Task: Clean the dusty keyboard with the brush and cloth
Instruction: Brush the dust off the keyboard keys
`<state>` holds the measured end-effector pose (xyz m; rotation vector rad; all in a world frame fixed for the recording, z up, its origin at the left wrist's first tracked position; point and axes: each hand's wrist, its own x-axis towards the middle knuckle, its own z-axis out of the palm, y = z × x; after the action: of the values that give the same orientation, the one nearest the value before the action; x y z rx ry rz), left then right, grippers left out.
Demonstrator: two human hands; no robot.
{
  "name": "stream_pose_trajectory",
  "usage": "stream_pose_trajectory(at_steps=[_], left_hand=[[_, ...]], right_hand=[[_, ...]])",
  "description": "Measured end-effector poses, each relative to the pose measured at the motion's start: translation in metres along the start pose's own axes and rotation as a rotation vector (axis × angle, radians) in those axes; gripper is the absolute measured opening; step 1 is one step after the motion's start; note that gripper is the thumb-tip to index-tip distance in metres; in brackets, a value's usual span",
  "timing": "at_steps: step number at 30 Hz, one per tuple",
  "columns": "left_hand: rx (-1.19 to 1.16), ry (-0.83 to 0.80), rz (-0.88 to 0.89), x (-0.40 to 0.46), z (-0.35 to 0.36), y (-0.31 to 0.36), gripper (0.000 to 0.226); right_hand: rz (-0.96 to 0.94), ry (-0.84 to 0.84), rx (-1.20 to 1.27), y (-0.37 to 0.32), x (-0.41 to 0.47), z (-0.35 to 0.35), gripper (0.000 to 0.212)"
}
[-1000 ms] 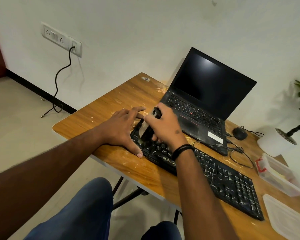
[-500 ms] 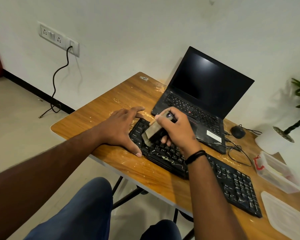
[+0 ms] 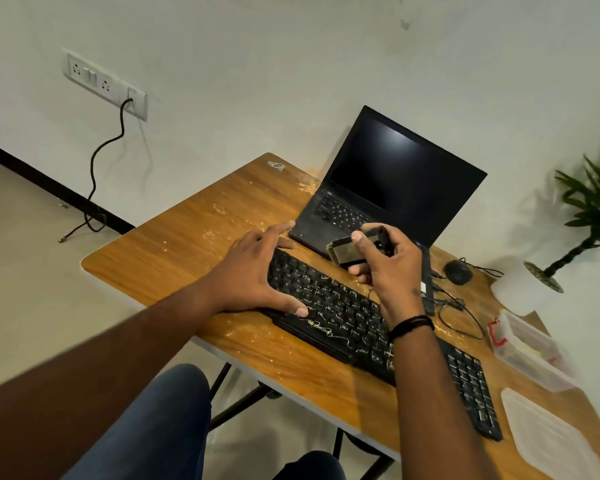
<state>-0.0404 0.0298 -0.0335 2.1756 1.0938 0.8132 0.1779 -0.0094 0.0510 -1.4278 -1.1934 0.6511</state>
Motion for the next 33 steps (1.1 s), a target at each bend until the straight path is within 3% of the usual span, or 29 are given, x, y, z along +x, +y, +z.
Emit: stream_pose_trajectory(at_steps=[5, 11, 15, 21, 26, 30, 33], left_hand=[[0.025, -0.036, 0.012, 0.000, 0.001, 0.001, 0.136], [0.031, -0.112, 0.027, 0.000, -0.002, 0.002, 0.146], [0.049, -0.113, 0.045, -0.001, -0.003, 0.004, 0.148], [0.057, -0.108, 0.053, -0.001, -0.002, 0.003, 0.147], [0.051, -0.115, 0.057, -0.002, -0.003, 0.004, 0.147], [0.046, -0.121, 0.061, -0.002, -0.004, 0.002, 0.147], [0.053, -0.119, 0.064, 0.000, -0.002, 0.000, 0.148]], right_hand=[[-0.018, 0.020, -0.145, 0.002, 0.005, 0.010, 0.027], [-0.113, -0.126, -0.252, 0.007, 0.000, 0.044, 0.029], [-0.106, -0.030, -0.373, 0.011, -0.004, 0.053, 0.030], [-0.049, 0.044, -0.528, 0.015, -0.007, 0.050, 0.054], [0.033, 0.022, -0.455, 0.007, -0.003, 0.048, 0.036], [-0.024, 0.044, -0.382, 0.005, -0.004, 0.041, 0.025], [-0.016, -0.102, -0.350, 0.010, -0.001, 0.027, 0.024]])
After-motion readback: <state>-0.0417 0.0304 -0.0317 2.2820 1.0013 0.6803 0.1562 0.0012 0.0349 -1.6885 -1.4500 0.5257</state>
